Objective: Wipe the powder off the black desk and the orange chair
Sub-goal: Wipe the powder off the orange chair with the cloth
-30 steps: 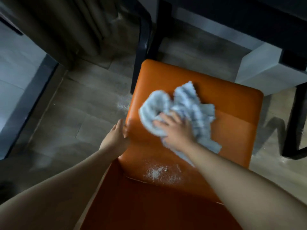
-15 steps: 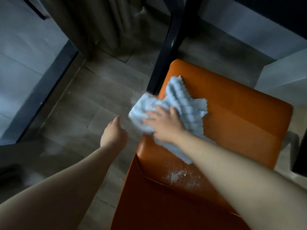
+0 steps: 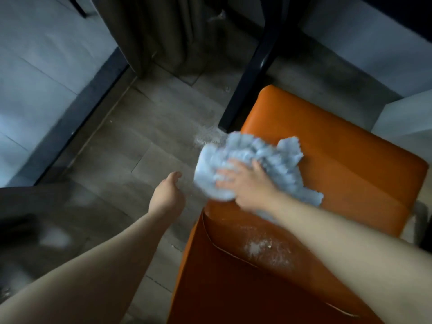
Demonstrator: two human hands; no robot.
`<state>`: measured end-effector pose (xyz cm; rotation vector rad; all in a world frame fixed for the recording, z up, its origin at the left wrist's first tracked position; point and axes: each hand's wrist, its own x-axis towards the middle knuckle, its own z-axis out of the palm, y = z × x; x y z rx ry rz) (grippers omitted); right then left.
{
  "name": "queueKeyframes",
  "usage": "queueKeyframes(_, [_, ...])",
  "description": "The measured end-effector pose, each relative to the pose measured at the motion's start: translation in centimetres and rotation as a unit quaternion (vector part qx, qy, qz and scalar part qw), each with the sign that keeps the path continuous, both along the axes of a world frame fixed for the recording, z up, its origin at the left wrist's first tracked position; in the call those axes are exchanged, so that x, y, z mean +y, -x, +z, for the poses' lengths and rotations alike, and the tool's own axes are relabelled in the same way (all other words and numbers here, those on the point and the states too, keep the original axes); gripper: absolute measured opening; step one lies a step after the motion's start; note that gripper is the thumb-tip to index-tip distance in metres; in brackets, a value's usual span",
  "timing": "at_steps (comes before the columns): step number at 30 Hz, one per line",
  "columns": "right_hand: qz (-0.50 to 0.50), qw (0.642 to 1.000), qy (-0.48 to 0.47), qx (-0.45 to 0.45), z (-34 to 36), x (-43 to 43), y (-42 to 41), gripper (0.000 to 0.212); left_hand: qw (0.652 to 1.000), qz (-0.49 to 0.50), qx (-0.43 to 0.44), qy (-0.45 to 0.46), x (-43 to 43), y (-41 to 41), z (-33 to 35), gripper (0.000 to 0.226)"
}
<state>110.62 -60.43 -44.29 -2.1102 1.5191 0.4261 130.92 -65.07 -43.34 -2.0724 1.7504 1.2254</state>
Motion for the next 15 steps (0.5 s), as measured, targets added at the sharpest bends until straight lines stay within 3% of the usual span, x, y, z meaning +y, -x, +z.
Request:
queueKeyframes(3, [-0.289,0.955,0.059,0.035,0.8,-3.0,1.8,0.056,1.0,-0.003,0.009,-0.009,0.4,0.6,-0.1,0.06])
queueKeyframes(5, [-0.343,0.938,0.054,0.024,1.1,-2.3,-0.1,0.056,1.0,-0.008,0.012,-0.007,0.6,0.9,0.0,0.059])
queueKeyframes(7, [-0.226,0.974,0.015,-0.005,0.9,0.6,-2.8,0.054,1.0,-0.011,0.014,-0.003,0.9,1.1,0.2,0.054])
queueKeyframes(9, [-0.024,0.999,0.004,-0.033,0.7,3.9,-4.1,0.053,1.0,-0.016,0.016,-0.002,1.1,1.1,0.4,0.048])
queueKeyframes(11, [0.002,1.0,0.0,-0.027,0.4,4.0,-2.2,0.059,0.999,-0.032,0.011,-0.001,1.3,1.1,0.7,0.05])
queueKeyframes(13, [-0.145,0.989,0.015,0.012,0.0,2.0,0.9,0.065,0.999,-0.049,0.005,-0.003,1.4,1.2,0.8,0.055])
queueKeyframes(14, [-0.272,0.961,0.032,0.029,0.3,0.9,2.4,0.064,0.998,-0.058,0.005,-0.007,1.5,1.4,0.9,0.057])
queueKeyframes(15, [-0.412,0.91,0.046,0.025,0.7,0.0,3.7,0.06,0.998,-0.066,0.007,-0.009,1.6,1.6,0.9,0.058])
